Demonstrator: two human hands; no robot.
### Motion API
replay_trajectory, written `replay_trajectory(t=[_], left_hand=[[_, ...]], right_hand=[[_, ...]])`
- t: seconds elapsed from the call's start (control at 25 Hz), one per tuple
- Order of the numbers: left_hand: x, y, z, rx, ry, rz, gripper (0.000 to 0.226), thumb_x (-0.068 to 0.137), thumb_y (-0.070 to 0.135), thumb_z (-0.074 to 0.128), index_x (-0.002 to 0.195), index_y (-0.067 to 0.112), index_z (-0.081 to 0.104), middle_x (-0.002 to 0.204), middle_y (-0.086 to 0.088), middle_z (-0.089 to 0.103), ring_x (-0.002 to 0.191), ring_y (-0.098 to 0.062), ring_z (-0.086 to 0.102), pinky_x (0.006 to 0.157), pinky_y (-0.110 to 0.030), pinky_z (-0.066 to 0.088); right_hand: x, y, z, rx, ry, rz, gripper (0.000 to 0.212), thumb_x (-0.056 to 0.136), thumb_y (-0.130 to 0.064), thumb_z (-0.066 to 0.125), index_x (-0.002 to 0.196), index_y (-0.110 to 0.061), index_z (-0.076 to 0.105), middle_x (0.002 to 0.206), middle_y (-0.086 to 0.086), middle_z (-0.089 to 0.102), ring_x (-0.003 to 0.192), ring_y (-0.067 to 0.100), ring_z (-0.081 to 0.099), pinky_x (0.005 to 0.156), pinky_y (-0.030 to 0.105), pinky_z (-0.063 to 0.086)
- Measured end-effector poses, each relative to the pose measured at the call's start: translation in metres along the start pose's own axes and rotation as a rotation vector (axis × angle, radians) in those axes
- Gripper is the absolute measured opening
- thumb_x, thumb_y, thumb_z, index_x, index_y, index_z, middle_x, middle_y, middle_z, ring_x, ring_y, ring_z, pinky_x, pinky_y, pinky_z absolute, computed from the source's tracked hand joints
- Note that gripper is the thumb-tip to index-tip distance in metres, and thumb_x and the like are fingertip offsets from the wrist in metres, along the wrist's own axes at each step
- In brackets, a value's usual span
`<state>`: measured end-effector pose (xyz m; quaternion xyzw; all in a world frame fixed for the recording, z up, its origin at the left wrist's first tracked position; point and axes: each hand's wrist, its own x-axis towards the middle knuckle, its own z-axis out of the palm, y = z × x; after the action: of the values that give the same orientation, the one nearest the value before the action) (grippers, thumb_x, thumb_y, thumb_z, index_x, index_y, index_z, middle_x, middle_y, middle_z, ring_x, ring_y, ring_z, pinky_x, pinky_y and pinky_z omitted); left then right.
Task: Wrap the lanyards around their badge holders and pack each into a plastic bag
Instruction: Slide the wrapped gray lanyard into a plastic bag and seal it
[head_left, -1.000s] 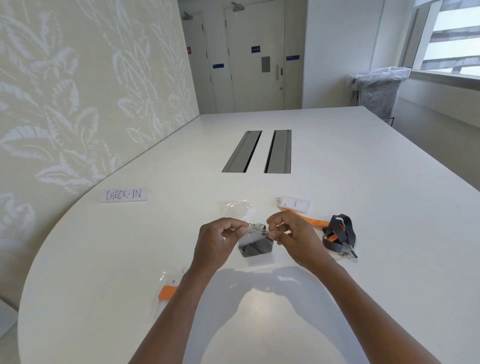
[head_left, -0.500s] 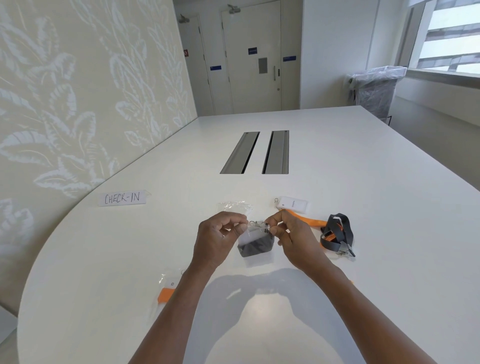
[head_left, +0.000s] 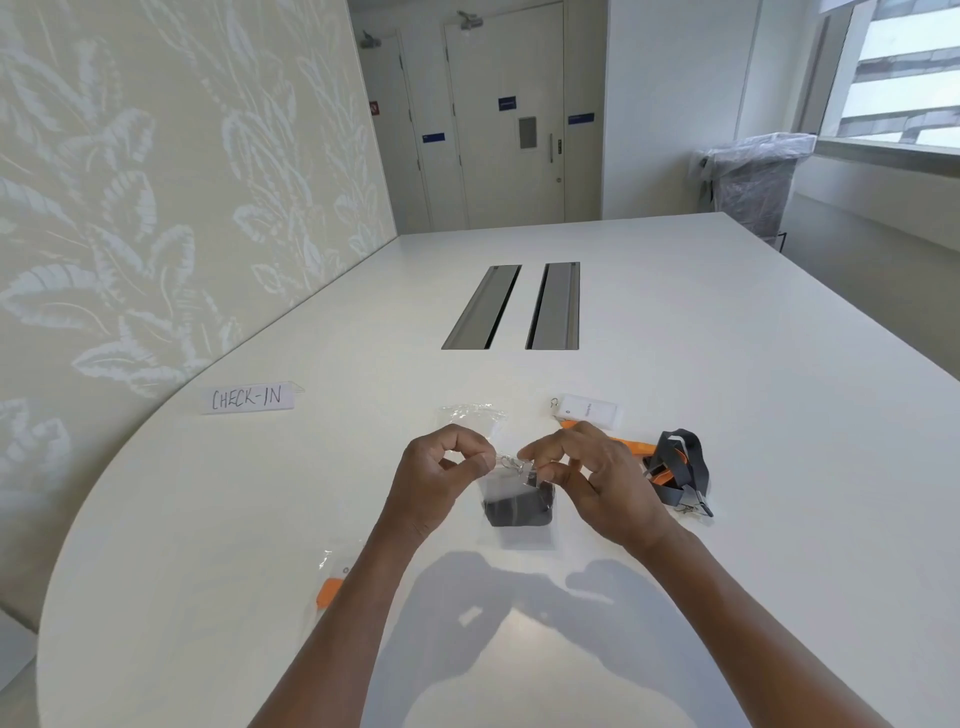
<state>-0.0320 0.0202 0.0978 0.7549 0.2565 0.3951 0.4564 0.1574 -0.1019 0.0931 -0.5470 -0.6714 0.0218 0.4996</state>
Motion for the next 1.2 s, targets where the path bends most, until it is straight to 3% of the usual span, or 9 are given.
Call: replay_trajectory(t=[0.12, 0.2, 0.32, 0.48, 0.64, 0.84, 0.96, 1.08, 1.2], left_hand=[[-0.002, -0.002, 0.002, -0.214, -0.004, -0.038, 0.016, 0.071, 0.032, 0.072, 0.072, 0.016, 0.072, 0.093, -0.003, 0.075, 0.090, -0.012, 0.067, 0.074, -0.020, 0.050], [-0.001, -0.002, 0.003, -0.264, -0.030, -0.025, 0.016, 0.072, 0.029, 0.071, 0.074, 0.014, 0.069, 0.091, -0.005, 0.076, 0.092, -0.014, 0.068, 0.080, -0.020, 0.051], [0.002, -0.002, 0.000, -0.196, -0.059, -0.014, 0.012, 0.076, 0.029, 0.066, 0.077, 0.017, 0.064, 0.089, -0.005, 0.076, 0.091, -0.015, 0.067, 0.084, -0.022, 0.051], [0.000, -0.002, 0.002, -0.113, -0.105, -0.014, 0.006, 0.079, 0.031, 0.063, 0.077, 0.026, 0.062, 0.089, -0.002, 0.075, 0.089, -0.012, 0.067, 0.082, -0.021, 0.050], [0.003, -0.004, 0.001, -0.022, -0.156, -0.039, 0.006, 0.086, 0.022, 0.059, 0.084, 0.016, 0.058, 0.089, -0.001, 0.074, 0.088, -0.011, 0.066, 0.082, -0.026, 0.048], [0.000, -0.006, 0.004, 0.112, -0.180, -0.020, 0.011, 0.088, 0.022, 0.059, 0.087, 0.011, 0.057, 0.084, -0.008, 0.069, 0.081, -0.028, 0.063, 0.073, -0.032, 0.048], [0.000, -0.007, 0.007, 0.110, -0.136, 0.001, 0.010, 0.088, 0.023, 0.061, 0.086, 0.013, 0.058, 0.076, 0.003, 0.063, 0.072, -0.012, 0.057, 0.066, -0.021, 0.044], [-0.001, -0.010, 0.006, 0.101, -0.112, 0.005, 0.005, 0.088, 0.020, 0.061, 0.085, 0.017, 0.059, 0.079, 0.012, 0.061, 0.075, -0.006, 0.055, 0.067, -0.016, 0.043], [-0.004, -0.011, 0.005, 0.116, -0.119, -0.003, 0.008, 0.089, 0.020, 0.061, 0.082, 0.024, 0.058, 0.082, 0.013, 0.060, 0.078, -0.007, 0.053, 0.068, -0.016, 0.043]], right_hand=[[0.004, -0.002, 0.001, 0.062, -0.007, 0.036, 0.027, 0.090, 0.005, 0.065, 0.083, -0.021, 0.062, 0.085, -0.008, 0.071, 0.082, 0.021, 0.062, 0.079, 0.038, 0.052], [0.004, -0.001, 0.003, 0.156, -0.048, 0.110, 0.016, 0.092, 0.000, 0.065, 0.085, -0.014, 0.062, 0.082, -0.006, 0.067, 0.078, 0.017, 0.060, 0.072, 0.033, 0.051], [0.005, 0.001, 0.001, 0.246, -0.120, 0.188, 0.011, 0.087, -0.010, 0.075, 0.088, -0.016, 0.066, 0.081, -0.009, 0.066, 0.071, 0.011, 0.056, 0.066, 0.021, 0.046], [0.008, 0.005, 0.004, 0.170, -0.145, 0.213, 0.021, 0.087, -0.001, 0.070, 0.080, -0.019, 0.061, 0.077, -0.024, 0.061, 0.069, 0.001, 0.052, 0.064, 0.013, 0.041], [0.005, 0.009, 0.007, 0.130, -0.196, 0.269, 0.022, 0.094, 0.000, 0.059, 0.084, -0.020, 0.058, 0.068, -0.016, 0.063, 0.060, 0.001, 0.056, 0.059, 0.013, 0.042], [0.003, 0.010, 0.002, 0.225, -0.258, 0.279, 0.030, 0.089, -0.005, 0.072, 0.090, -0.034, 0.069, 0.068, -0.012, 0.063, 0.055, 0.007, 0.055, 0.054, 0.020, 0.048], [0.003, 0.009, 0.002, 0.257, -0.259, 0.306, 0.029, 0.079, -0.011, 0.084, 0.094, -0.033, 0.073, 0.070, -0.014, 0.056, 0.059, 0.010, 0.049, 0.056, 0.029, 0.047], [0.006, 0.010, 0.005, 0.194, -0.204, 0.319, 0.025, 0.079, -0.008, 0.083, 0.086, -0.031, 0.073, 0.070, -0.018, 0.056, 0.057, 0.006, 0.044, 0.054, 0.022, 0.041], [0.010, 0.007, 0.003, 0.089, -0.209, 0.319, 0.017, 0.084, -0.011, 0.078, 0.077, -0.024, 0.069, 0.074, -0.009, 0.065, 0.057, 0.007, 0.050, 0.057, 0.021, 0.041]])
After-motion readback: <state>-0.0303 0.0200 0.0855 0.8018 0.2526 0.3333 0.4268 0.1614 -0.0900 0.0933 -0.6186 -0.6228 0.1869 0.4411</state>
